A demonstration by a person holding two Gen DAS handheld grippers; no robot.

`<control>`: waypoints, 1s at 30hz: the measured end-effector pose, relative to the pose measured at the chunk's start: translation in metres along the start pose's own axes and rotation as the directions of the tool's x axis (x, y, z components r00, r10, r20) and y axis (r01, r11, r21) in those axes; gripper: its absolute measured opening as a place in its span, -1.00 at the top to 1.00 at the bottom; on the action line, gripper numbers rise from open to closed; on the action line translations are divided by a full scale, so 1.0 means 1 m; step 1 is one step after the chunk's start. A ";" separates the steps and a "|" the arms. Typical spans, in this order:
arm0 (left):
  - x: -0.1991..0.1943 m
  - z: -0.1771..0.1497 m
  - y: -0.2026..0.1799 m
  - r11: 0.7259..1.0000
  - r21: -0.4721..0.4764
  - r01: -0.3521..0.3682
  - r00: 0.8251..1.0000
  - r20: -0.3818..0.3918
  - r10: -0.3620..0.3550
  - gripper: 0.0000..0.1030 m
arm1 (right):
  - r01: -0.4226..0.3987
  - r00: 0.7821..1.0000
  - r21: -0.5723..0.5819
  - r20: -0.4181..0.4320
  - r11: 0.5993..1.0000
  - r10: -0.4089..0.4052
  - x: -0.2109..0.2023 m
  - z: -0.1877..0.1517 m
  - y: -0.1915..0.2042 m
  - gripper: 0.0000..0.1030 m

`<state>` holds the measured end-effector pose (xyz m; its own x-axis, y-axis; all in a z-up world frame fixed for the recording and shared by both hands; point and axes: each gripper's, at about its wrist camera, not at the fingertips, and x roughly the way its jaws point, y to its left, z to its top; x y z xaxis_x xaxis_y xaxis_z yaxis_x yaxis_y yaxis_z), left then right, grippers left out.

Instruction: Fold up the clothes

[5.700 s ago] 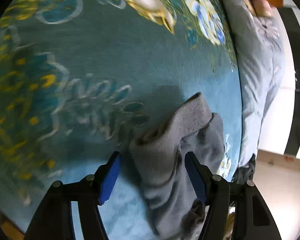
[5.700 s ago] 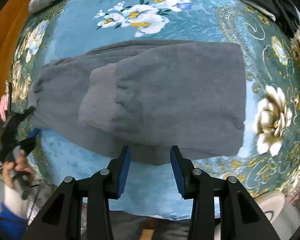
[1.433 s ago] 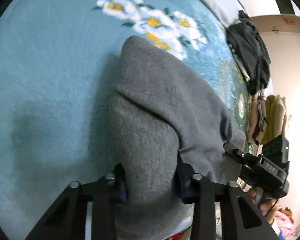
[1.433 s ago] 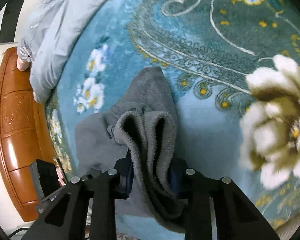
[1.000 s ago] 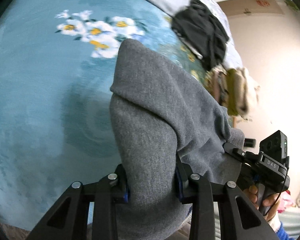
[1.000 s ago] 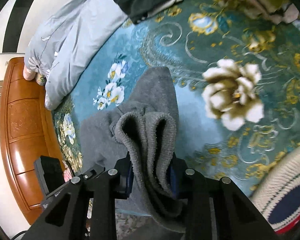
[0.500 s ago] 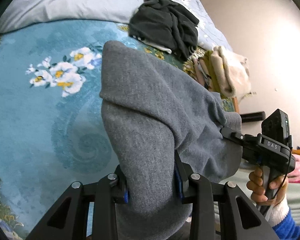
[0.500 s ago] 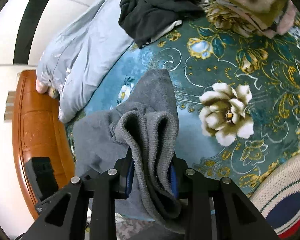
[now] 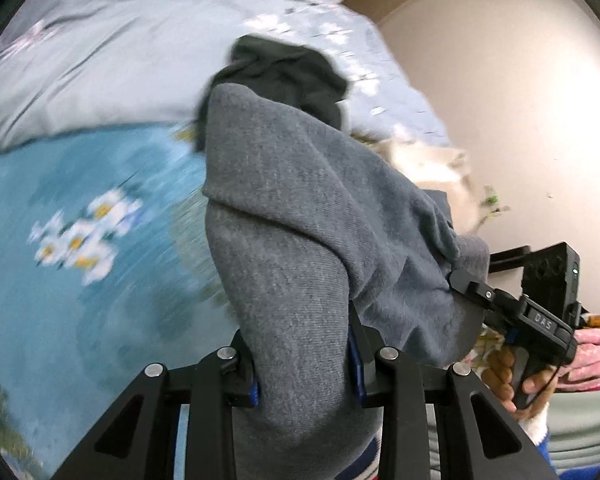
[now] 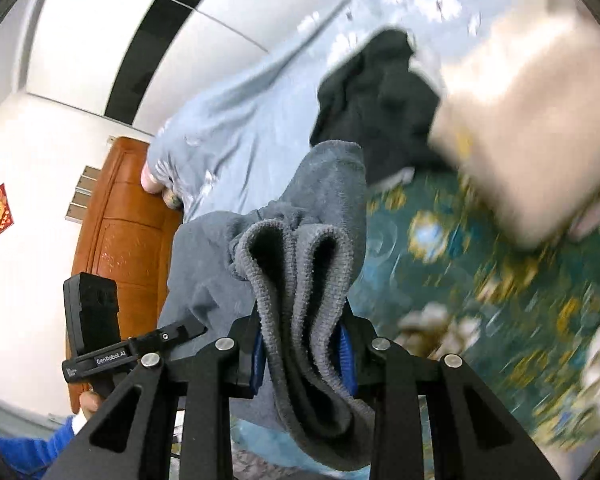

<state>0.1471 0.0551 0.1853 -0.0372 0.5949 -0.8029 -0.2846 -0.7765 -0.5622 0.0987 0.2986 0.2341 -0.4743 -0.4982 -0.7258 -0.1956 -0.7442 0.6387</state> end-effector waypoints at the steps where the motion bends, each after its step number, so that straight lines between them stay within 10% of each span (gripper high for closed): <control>1: 0.006 0.011 -0.013 1.000 0.012 0.011 1.000 -0.004 -0.011 0.34 | 0.007 1.000 -0.014 0.020 1.000 -0.007 -0.013 0.015 -0.005 0.39; 18: 0.163 0.137 -0.190 0.971 0.014 0.239 0.965 -0.117 -0.236 0.35 | 0.206 0.978 -0.039 0.005 0.978 -0.206 -0.143 0.236 -0.120 0.39; 30: 0.248 0.142 -0.209 0.985 -0.030 0.169 0.962 -0.212 -0.172 0.34 | 0.298 0.954 0.034 -0.028 0.954 -0.297 -0.114 0.260 -0.210 0.39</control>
<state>0.0615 0.3944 0.1318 0.2166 0.6617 -0.7178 -0.2581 -0.6703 -0.6957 -0.0288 0.6271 0.2493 -0.3707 -0.2664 -0.8897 -0.3574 -0.8433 0.4014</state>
